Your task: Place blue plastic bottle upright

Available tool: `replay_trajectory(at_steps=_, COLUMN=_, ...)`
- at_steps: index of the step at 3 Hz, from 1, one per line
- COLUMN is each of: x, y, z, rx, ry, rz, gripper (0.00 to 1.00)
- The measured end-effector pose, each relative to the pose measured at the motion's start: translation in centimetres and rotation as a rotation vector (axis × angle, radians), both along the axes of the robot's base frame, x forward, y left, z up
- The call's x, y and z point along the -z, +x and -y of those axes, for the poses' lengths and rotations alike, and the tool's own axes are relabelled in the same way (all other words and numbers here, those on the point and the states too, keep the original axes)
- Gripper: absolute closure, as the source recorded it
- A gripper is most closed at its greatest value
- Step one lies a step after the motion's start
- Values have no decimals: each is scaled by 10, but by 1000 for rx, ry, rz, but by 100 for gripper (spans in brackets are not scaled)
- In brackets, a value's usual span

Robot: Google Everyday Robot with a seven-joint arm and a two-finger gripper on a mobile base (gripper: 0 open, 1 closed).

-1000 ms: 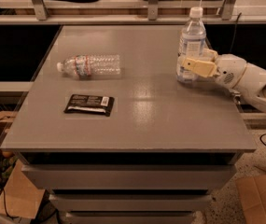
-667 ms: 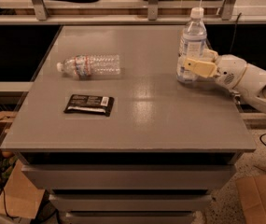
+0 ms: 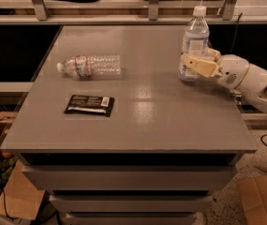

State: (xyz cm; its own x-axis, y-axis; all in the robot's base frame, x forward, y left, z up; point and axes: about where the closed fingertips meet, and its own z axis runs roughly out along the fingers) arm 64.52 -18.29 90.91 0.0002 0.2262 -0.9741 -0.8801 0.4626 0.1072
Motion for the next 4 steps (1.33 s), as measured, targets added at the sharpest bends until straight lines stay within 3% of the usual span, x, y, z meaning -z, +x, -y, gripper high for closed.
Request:
replay_trajectory(at_steps=1, x=-1, y=-1, z=0, rx=-5, ry=-1, rz=4, gripper=12)
replay_trajectory(at_steps=2, x=-6, y=1, z=-2, rx=-18, ry=-13, rz=7, gripper=0)
replay_trajectory(at_steps=4, x=-14, y=1, z=-1, rx=-22, ry=-35, rz=17, gripper=0)
